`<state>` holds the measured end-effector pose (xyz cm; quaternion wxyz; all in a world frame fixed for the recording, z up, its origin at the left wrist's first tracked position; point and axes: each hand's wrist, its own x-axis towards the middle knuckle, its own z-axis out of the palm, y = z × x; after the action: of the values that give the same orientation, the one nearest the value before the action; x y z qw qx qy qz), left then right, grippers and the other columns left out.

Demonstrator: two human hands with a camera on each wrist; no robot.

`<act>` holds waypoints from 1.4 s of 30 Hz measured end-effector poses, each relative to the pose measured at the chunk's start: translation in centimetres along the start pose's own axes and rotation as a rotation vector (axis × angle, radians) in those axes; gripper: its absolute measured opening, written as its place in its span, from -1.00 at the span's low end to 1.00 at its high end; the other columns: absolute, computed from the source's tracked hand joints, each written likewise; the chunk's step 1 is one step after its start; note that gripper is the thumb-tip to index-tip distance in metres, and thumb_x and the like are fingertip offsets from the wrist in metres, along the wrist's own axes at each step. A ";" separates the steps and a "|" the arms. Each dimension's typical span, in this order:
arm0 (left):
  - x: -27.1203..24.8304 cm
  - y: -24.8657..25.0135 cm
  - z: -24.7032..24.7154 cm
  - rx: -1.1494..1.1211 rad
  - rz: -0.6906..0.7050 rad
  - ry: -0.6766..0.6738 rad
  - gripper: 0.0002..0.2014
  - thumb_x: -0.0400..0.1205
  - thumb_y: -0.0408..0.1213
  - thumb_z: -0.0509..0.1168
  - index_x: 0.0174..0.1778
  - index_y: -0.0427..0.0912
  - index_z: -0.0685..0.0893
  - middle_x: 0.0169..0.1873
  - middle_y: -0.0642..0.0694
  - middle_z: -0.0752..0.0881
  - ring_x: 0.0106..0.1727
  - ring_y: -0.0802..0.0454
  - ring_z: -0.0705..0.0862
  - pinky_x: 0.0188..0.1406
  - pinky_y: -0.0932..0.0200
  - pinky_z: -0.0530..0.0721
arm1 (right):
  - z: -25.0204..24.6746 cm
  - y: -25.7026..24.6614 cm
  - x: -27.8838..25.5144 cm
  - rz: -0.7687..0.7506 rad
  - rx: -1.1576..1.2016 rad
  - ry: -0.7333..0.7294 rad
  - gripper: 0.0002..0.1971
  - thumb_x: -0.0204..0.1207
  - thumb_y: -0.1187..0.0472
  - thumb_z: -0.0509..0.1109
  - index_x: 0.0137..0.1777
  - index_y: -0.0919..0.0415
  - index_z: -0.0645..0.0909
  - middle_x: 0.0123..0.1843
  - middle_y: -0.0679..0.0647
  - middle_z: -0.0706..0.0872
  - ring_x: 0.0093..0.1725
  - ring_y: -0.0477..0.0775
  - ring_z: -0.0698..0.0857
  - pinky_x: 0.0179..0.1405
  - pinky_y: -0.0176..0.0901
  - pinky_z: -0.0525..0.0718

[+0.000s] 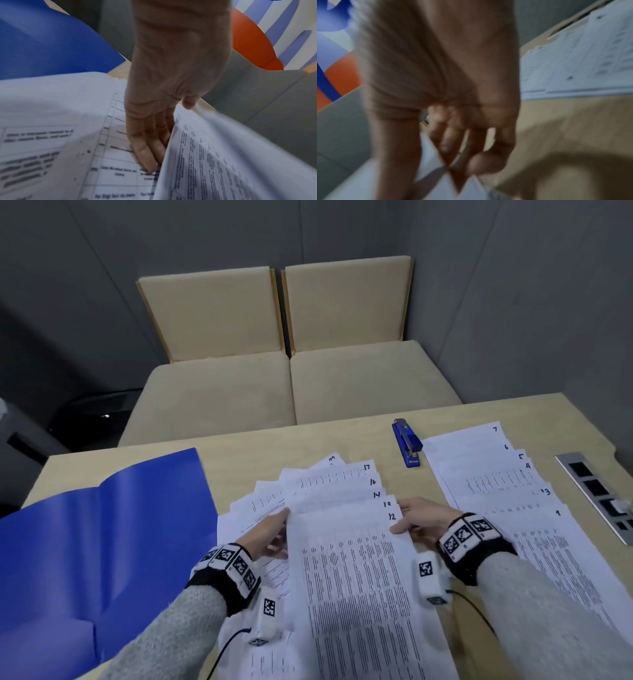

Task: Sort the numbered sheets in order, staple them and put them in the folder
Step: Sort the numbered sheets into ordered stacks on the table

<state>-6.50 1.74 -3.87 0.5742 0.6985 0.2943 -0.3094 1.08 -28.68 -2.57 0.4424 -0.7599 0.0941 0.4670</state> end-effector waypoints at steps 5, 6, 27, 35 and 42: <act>-0.4 -0.2 -0.1 -0.017 -0.022 0.025 -0.45 0.74 0.16 -0.10 -0.18 -0.23 0.55 -0.39 -0.12 0.56 -0.40 -0.04 0.58 -0.31 0.12 0.68 | -1.0 1.2 -2.0 -0.052 0.224 -0.215 -0.63 0.48 0.59 0.33 0.23 0.30 0.59 0.13 0.28 0.77 -0.06 0.11 0.81 -0.33 -0.22 0.73; -0.3 -0.2 -0.1 -0.030 -0.023 0.028 -0.44 0.73 0.17 -0.12 -0.17 -0.24 0.53 -0.39 -0.13 0.55 -0.41 -0.05 0.58 -0.25 0.06 0.73 | -1.0 1.6 -1.7 -0.043 0.226 -0.197 -0.64 0.48 0.58 0.34 0.22 0.29 0.61 0.14 0.26 0.77 -0.03 0.13 0.80 -0.26 -0.18 0.75; -0.2 -0.8 1.7 0.250 -0.006 0.158 -0.36 0.71 0.19 -0.10 -0.43 -0.24 0.52 -0.47 -0.20 0.63 -0.36 -0.16 0.70 -0.17 0.07 0.74 | 2.0 -0.9 -1.5 -0.127 -0.089 0.191 -0.83 0.45 0.48 0.38 0.03 0.42 0.64 0.02 0.32 0.76 -0.11 0.17 0.70 -0.12 -0.05 0.62; -0.4 -0.3 -0.7 -0.144 -0.139 0.011 -0.32 0.65 0.33 -0.21 -0.20 -0.25 0.48 -0.46 -0.19 0.59 -0.41 -0.10 0.59 -0.26 0.05 0.68 | -4.8 -1.2 -11.1 -0.372 0.393 0.157 -0.75 0.32 0.44 0.52 0.00 0.38 0.63 -0.20 0.10 0.82 -0.32 -0.06 0.79 -0.41 -0.34 0.73; -0.6 -0.6 -0.4 0.007 -0.065 -0.027 -0.44 0.71 0.18 -0.03 -0.26 -0.25 0.52 -0.40 -0.17 0.62 -0.36 -0.09 0.66 -0.28 0.08 0.71 | -3.3 -2.6 -8.8 -0.268 0.324 0.158 -0.86 0.58 0.50 0.25 -0.03 0.36 0.63 -0.21 0.12 0.80 -0.31 -0.04 0.80 -0.40 -0.24 0.74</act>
<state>-7.32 2.19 -3.79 0.5655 0.6863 0.3078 -0.3383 -0.21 -32.04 6.55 0.6080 -0.7188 0.1006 0.3217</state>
